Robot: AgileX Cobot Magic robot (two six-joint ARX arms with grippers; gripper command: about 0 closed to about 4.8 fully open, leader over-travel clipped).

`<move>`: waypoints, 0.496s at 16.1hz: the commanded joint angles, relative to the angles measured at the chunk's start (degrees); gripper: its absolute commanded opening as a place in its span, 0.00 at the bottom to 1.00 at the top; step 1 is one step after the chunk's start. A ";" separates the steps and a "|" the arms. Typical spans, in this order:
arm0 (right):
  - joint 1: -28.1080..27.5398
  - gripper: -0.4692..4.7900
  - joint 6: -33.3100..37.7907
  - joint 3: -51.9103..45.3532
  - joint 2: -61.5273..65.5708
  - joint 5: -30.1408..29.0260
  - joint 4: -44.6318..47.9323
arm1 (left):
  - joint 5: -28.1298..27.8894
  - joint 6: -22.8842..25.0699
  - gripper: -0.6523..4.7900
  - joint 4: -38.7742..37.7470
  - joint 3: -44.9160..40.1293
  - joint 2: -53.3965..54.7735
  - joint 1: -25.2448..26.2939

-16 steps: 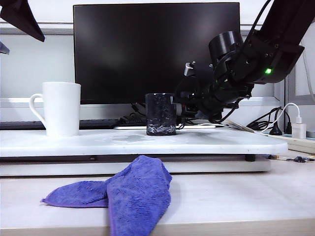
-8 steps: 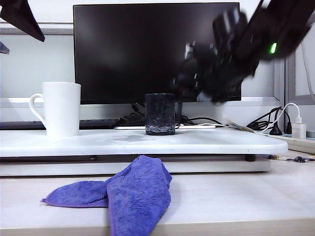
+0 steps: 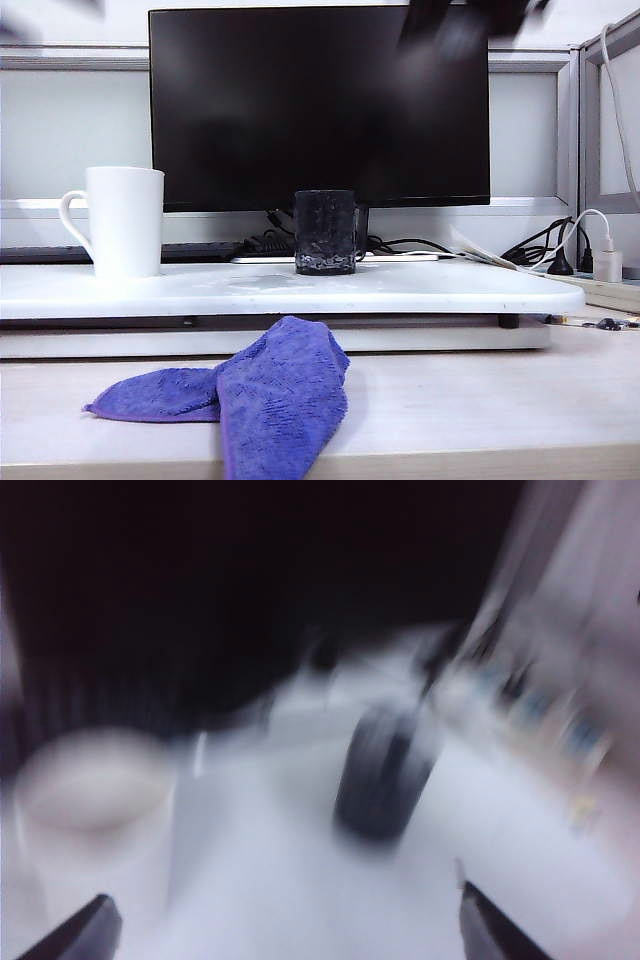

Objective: Carefully pick up the black cup and pour some water from the black cup into the white cup.

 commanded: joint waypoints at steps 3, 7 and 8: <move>0.17 0.61 -6.38 0.22 -30.99 4.46 -8.98 | -6.64 6.71 0.97 3.52 0.44 -23.85 0.15; 0.17 0.61 -7.41 -0.11 -60.02 8.02 -37.94 | -12.13 6.82 0.97 -11.54 0.44 -42.86 0.15; 0.20 0.61 -7.30 -0.70 -66.38 8.04 -46.86 | -12.37 6.99 0.97 -19.56 0.44 -47.58 0.15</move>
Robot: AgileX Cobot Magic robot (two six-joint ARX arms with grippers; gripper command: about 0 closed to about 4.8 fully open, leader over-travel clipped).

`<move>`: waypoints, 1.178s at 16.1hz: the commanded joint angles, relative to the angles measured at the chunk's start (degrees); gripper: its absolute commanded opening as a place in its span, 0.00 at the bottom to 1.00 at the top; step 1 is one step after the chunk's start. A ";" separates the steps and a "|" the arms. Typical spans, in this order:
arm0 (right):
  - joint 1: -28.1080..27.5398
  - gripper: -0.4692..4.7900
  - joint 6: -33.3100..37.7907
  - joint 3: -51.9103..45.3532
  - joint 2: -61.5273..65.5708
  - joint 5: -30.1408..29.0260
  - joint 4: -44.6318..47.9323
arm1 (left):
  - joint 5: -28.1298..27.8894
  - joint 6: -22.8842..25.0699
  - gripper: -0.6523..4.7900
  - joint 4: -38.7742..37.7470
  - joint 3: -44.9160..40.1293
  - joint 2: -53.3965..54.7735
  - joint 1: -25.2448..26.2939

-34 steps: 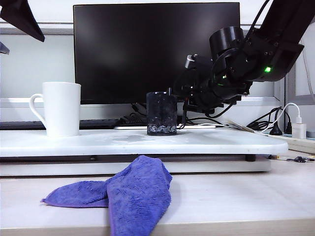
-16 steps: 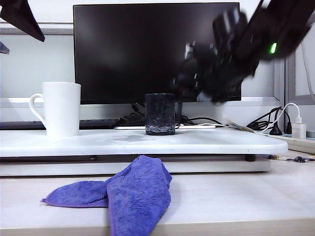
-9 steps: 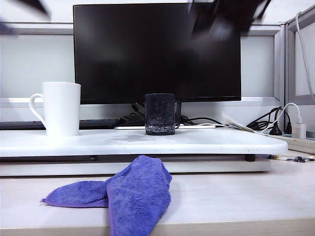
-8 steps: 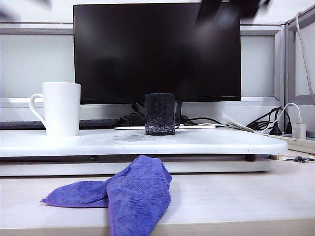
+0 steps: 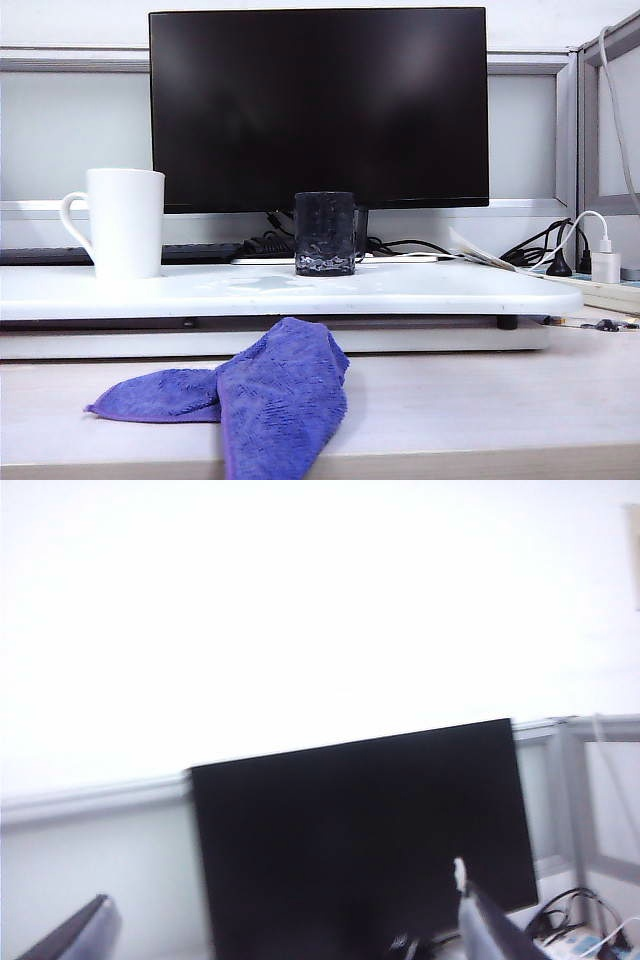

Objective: Carefully pick up the black cup and pour some water from the black cup into the white cup.

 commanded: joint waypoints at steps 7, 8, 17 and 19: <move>0.04 0.61 6.25 -33.62 -13.11 -7.32 6.40 | -1.42 -2.10 0.96 -15.15 -15.15 -7.34 0.07; 0.04 0.61 6.27 -40.87 -11.78 -8.50 16.57 | -1.51 -4.50 0.96 -12.04 -19.30 -7.34 0.07; 0.00 0.20 6.21 -62.84 -8.46 -1.05 30.62 | -10.32 -6.88 0.33 -3.74 -37.09 -7.34 0.07; -0.26 0.08 6.16 -63.28 -8.15 5.66 25.14 | -12.48 -6.91 0.25 -0.79 -40.68 -7.34 0.07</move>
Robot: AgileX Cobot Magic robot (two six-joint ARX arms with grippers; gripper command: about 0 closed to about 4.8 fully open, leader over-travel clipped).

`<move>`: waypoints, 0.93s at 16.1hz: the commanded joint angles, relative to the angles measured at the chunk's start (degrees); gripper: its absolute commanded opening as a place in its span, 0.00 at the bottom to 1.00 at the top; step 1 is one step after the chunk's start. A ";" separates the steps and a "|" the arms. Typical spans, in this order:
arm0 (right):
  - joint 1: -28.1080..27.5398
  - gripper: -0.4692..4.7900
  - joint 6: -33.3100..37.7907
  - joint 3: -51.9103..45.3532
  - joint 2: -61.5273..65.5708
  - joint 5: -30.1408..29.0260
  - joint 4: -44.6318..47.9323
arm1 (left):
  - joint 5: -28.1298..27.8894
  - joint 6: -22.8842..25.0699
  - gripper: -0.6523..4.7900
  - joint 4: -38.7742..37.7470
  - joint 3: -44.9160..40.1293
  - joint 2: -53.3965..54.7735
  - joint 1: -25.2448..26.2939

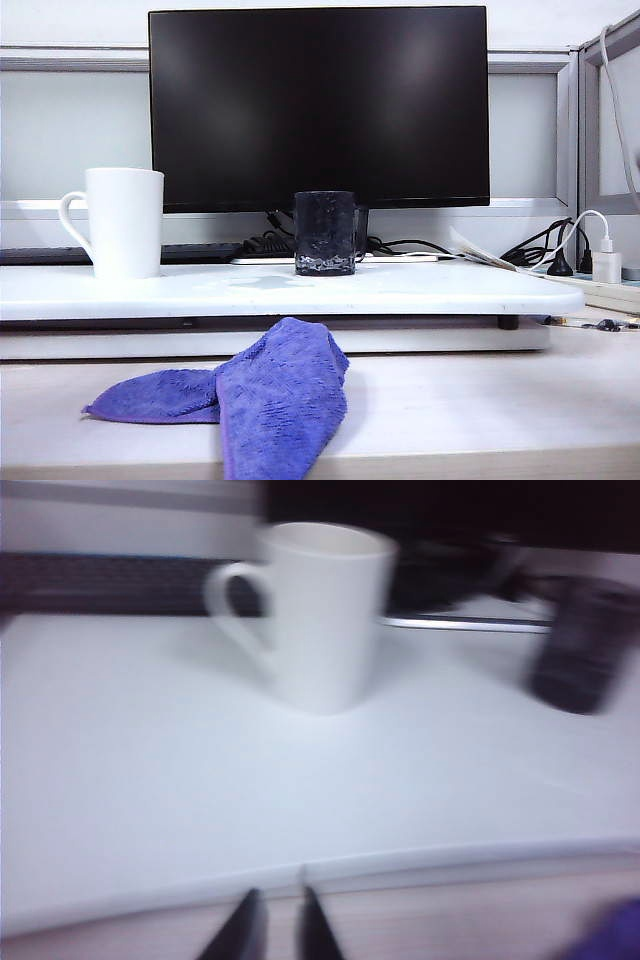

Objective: Carefully pick up the black cup and pour some water from the black cup into the white cup.

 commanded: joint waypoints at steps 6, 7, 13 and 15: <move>-11.56 0.08 0.26 -0.24 0.50 -5.84 -3.28 | -2.49 -0.92 0.11 3.08 -5.95 0.07 0.09; -14.10 0.08 0.22 -0.24 0.50 -10.84 -3.28 | -2.49 -1.09 0.11 2.95 -5.95 0.07 0.09; -21.22 0.21 0.17 -0.22 0.48 -11.93 -3.26 | -2.49 -1.07 0.11 2.89 -5.95 0.07 0.09; -21.24 0.21 0.17 -0.22 0.46 -11.93 -3.26 | -2.49 -1.07 0.11 2.91 -5.95 0.07 0.09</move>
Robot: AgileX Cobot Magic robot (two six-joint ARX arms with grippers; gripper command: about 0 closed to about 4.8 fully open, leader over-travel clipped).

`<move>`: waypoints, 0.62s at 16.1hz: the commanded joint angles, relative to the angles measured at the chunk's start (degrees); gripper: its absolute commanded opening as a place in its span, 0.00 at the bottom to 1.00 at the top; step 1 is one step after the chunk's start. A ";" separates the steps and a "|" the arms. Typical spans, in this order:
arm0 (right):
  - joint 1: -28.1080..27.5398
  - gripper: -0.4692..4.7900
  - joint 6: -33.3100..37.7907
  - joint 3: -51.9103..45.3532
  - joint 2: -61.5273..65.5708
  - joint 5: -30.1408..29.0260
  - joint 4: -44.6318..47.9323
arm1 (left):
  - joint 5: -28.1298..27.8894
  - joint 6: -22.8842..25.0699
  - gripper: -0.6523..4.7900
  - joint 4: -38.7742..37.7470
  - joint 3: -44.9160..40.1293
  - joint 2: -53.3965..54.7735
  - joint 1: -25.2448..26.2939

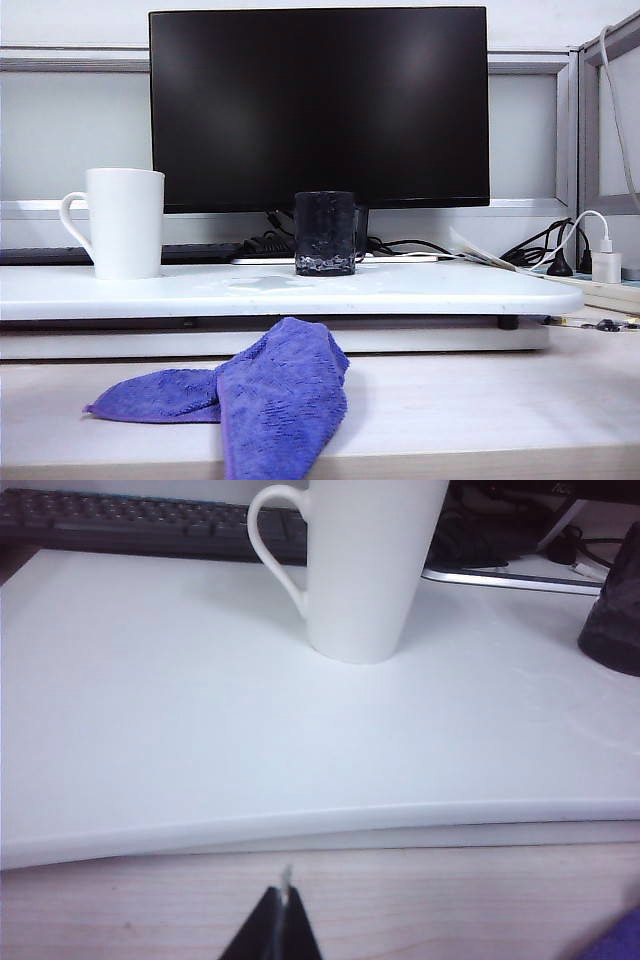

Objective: Carefully pick up the black cup and pour some water from the black cup into the white cup.

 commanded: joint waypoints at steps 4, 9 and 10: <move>0.04 0.21 0.07 -0.22 -0.04 -0.02 1.01 | -0.15 0.00 0.11 -0.09 -0.20 0.09 0.09; -0.11 0.21 0.07 -0.22 -10.36 -0.02 -0.90 | -0.15 0.00 0.11 -0.15 -0.20 -0.20 0.20; -0.11 0.21 0.07 -0.17 -10.62 -0.04 1.11 | 0.04 0.00 0.11 -0.15 -0.20 -0.20 0.66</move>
